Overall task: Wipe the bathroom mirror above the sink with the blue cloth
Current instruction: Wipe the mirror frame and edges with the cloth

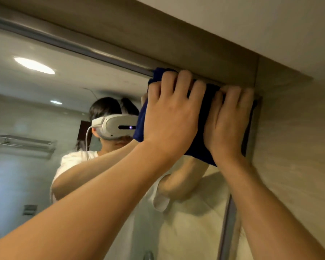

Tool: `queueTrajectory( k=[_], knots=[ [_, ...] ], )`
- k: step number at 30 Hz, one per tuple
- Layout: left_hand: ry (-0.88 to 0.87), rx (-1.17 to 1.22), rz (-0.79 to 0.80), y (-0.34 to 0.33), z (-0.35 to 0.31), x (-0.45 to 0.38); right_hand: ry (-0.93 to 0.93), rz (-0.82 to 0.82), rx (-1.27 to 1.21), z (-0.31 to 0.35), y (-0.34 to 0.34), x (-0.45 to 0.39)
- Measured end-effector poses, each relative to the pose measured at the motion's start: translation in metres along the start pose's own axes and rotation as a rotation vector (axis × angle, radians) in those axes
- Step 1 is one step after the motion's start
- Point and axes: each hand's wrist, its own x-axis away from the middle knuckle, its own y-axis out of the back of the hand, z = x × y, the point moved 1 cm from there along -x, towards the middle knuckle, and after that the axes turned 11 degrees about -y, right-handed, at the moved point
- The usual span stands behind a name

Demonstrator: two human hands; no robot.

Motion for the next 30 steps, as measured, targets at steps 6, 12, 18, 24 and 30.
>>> queueTrajectory(
  k=[6,12,18,24,30],
  knots=[
    [-0.029,0.027,0.053,-0.014,-0.029,-0.010,-0.079,0.027,0.065,-0.031,0.008,-0.009],
    [-0.038,0.015,0.071,-0.007,-0.028,0.009,-0.229,-0.008,-0.029,-0.022,0.013,0.015],
    [-0.041,0.027,0.131,0.005,-0.040,0.058,-0.171,0.072,-0.047,-0.026,0.033,0.058],
    [-0.069,0.066,0.115,0.000,-0.031,0.032,-0.152,0.034,-0.002,-0.022,0.019,0.026],
    [-0.074,0.069,0.089,-0.003,-0.013,0.005,-0.191,-0.029,0.037,-0.010,0.005,0.002]
  ],
)
